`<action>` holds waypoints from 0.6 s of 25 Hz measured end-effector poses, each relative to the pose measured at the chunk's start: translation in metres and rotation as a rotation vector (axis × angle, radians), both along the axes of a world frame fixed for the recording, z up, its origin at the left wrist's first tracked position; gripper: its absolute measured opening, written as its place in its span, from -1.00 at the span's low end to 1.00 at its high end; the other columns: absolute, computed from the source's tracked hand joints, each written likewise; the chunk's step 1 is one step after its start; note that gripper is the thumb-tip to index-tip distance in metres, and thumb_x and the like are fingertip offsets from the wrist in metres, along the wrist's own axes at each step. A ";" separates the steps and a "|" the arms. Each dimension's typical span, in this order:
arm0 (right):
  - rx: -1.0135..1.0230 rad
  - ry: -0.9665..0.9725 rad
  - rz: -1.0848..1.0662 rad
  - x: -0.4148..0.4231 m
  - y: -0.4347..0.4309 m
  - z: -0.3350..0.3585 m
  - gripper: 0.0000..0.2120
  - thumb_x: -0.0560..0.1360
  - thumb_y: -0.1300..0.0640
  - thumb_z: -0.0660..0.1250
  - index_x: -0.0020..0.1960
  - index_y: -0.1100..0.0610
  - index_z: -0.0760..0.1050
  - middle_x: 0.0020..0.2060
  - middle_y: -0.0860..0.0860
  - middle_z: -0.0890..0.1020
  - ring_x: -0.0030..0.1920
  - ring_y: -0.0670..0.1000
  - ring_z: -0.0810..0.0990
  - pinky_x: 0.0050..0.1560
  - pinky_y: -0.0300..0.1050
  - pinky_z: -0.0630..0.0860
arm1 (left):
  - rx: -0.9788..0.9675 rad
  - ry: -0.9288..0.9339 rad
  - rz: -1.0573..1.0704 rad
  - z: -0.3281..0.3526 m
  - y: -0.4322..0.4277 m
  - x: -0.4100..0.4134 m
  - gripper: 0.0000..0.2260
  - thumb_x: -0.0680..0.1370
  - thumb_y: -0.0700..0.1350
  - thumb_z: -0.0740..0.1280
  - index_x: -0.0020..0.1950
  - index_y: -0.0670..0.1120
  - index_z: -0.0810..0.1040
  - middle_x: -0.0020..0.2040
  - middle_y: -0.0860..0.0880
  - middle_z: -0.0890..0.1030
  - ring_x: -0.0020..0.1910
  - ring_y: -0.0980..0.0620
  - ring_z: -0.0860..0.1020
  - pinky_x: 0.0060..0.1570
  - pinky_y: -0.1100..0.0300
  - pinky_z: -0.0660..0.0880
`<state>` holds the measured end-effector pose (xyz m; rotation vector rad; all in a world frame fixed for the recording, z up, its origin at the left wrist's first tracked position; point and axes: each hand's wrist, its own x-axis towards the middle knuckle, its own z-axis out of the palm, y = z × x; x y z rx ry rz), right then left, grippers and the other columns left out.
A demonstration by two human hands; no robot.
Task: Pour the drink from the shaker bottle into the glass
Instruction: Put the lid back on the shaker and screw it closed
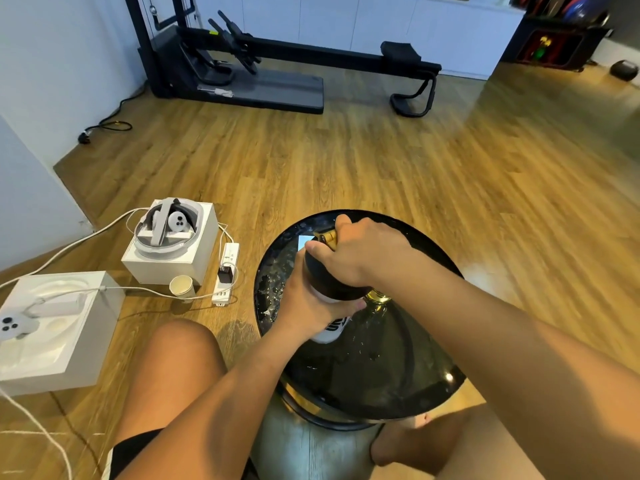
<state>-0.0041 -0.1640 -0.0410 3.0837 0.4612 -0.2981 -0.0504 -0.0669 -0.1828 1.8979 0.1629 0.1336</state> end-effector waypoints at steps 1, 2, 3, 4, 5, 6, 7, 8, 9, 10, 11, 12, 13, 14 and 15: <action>0.049 0.084 0.028 0.003 -0.004 0.001 -0.28 0.47 -0.45 -0.02 0.39 0.05 0.25 0.22 0.15 0.51 0.07 0.18 0.50 -0.12 0.02 0.46 | 0.006 -0.002 -0.018 0.001 0.002 0.000 -0.12 0.04 0.35 0.61 0.23 0.29 0.25 0.10 0.22 0.57 0.14 0.21 0.58 -0.05 0.38 0.47; 0.089 0.138 0.101 0.005 -0.008 0.002 -0.29 0.47 -0.45 0.02 0.46 -0.04 0.19 0.39 0.12 0.39 0.25 0.19 0.45 0.04 0.05 0.47 | 0.015 -0.004 -0.034 0.002 0.005 0.000 -0.13 0.03 0.36 0.60 0.22 0.28 0.26 0.10 0.22 0.57 0.13 0.22 0.58 -0.04 0.38 0.47; 0.125 0.156 0.201 0.007 -0.011 0.002 -0.34 0.48 -0.41 0.06 0.49 -0.14 0.17 0.48 0.05 0.29 0.37 0.15 0.36 0.18 0.04 0.42 | 0.026 -0.002 -0.049 0.003 0.007 0.001 -0.14 0.04 0.36 0.60 0.22 0.29 0.26 0.10 0.23 0.56 0.12 0.24 0.57 -0.02 0.37 0.47; 0.189 0.157 0.294 0.007 -0.014 0.002 -0.43 0.51 -0.35 0.12 0.46 -0.21 0.22 0.48 -0.03 0.28 0.40 0.09 0.32 0.23 -0.01 0.37 | 0.026 -0.004 -0.064 0.005 0.009 0.002 -0.15 0.04 0.35 0.60 0.21 0.30 0.26 0.10 0.24 0.55 0.11 0.28 0.57 -0.01 0.38 0.48; 0.277 0.152 0.348 0.008 -0.015 0.000 -0.53 0.53 -0.28 0.16 0.40 -0.23 0.31 0.43 -0.09 0.34 0.37 0.03 0.35 0.24 -0.06 0.36 | 0.020 -0.010 -0.077 0.006 0.010 0.002 -0.16 0.05 0.33 0.61 0.21 0.32 0.26 0.11 0.25 0.55 0.11 0.34 0.56 0.00 0.38 0.48; 0.372 0.144 0.355 0.008 -0.015 -0.003 -0.63 0.54 -0.21 0.20 0.33 -0.20 0.41 0.35 -0.12 0.41 0.31 -0.01 0.40 0.22 -0.07 0.38 | 0.013 -0.020 -0.085 0.007 0.011 0.002 -0.16 0.05 0.31 0.61 0.22 0.33 0.27 0.12 0.26 0.55 0.12 0.39 0.55 0.02 0.38 0.50; 0.463 0.133 0.328 0.008 -0.015 -0.007 -0.70 0.55 -0.14 0.23 0.26 -0.16 0.48 0.27 -0.13 0.47 0.25 -0.03 0.43 0.22 -0.04 0.40 | 0.007 -0.030 -0.085 0.008 0.010 0.002 -0.13 0.04 0.30 0.62 0.25 0.31 0.29 0.13 0.25 0.55 0.13 0.39 0.54 0.05 0.34 0.52; 0.540 0.120 0.283 0.007 -0.014 -0.012 -0.76 0.56 -0.08 0.25 0.19 -0.13 0.53 0.21 -0.12 0.51 0.21 -0.04 0.45 0.21 0.00 0.41 | -0.001 -0.041 -0.077 0.007 0.010 0.001 -0.10 0.04 0.29 0.63 0.29 0.29 0.30 0.14 0.26 0.56 0.14 0.36 0.55 0.08 0.28 0.55; 0.596 0.108 0.233 0.006 -0.012 -0.015 -0.81 0.56 -0.04 0.26 0.14 -0.11 0.56 0.17 -0.12 0.53 0.19 -0.04 0.46 0.21 0.03 0.42 | -0.005 -0.053 -0.063 0.005 0.008 0.000 -0.10 0.05 0.29 0.64 0.29 0.33 0.29 0.14 0.28 0.56 0.14 0.35 0.56 0.10 0.28 0.55; 0.637 0.095 0.184 0.004 -0.011 -0.018 -0.83 0.55 -0.02 0.26 0.10 -0.11 0.57 0.16 -0.11 0.53 0.17 -0.04 0.46 0.20 0.04 0.42 | -0.008 -0.067 -0.043 0.004 0.006 -0.001 -0.13 0.05 0.29 0.64 0.26 0.42 0.28 0.13 0.33 0.56 0.15 0.37 0.55 0.08 0.34 0.54; 0.674 0.084 0.133 0.002 -0.009 -0.020 -0.84 0.55 -0.01 0.26 0.07 -0.12 0.58 0.15 -0.11 0.53 0.17 -0.03 0.46 0.19 0.05 0.43 | -0.005 -0.075 -0.023 0.002 0.004 -0.001 -0.16 0.05 0.31 0.64 0.20 0.49 0.25 0.13 0.35 0.55 0.15 0.39 0.55 0.05 0.39 0.51; 0.705 0.071 0.077 0.000 -0.006 -0.022 -0.86 0.55 -0.02 0.25 0.04 -0.13 0.57 0.14 -0.11 0.53 0.17 -0.01 0.46 0.18 0.07 0.43 | -0.004 -0.075 -0.004 0.001 0.002 -0.003 -0.17 0.06 0.32 0.63 0.17 0.51 0.23 0.12 0.35 0.55 0.14 0.38 0.55 0.04 0.39 0.50; 0.721 0.047 0.020 -0.002 -0.003 -0.024 -0.86 0.54 -0.03 0.24 0.02 -0.15 0.57 0.15 -0.12 0.52 0.17 0.02 0.46 0.17 0.09 0.43 | -0.002 -0.071 0.019 0.000 0.000 -0.004 -0.16 0.06 0.33 0.63 0.18 0.49 0.22 0.13 0.32 0.55 0.14 0.36 0.55 0.04 0.36 0.50; 0.717 0.007 -0.044 -0.005 0.000 -0.027 -0.85 0.54 -0.05 0.22 0.01 -0.16 0.56 0.16 -0.11 0.51 0.17 0.05 0.46 0.16 0.11 0.44 | -0.007 -0.069 0.040 -0.002 -0.002 -0.006 -0.15 0.06 0.33 0.62 0.20 0.50 0.20 0.13 0.31 0.54 0.14 0.36 0.55 0.03 0.33 0.51; 0.701 -0.042 -0.117 -0.008 0.004 -0.029 -0.83 0.53 -0.06 0.19 0.02 -0.16 0.55 0.17 -0.10 0.51 0.17 0.09 0.46 0.15 0.13 0.44 | -0.009 -0.071 0.060 -0.002 -0.005 -0.007 -0.15 0.06 0.31 0.62 0.18 0.55 0.18 0.12 0.31 0.54 0.12 0.41 0.54 0.00 0.33 0.50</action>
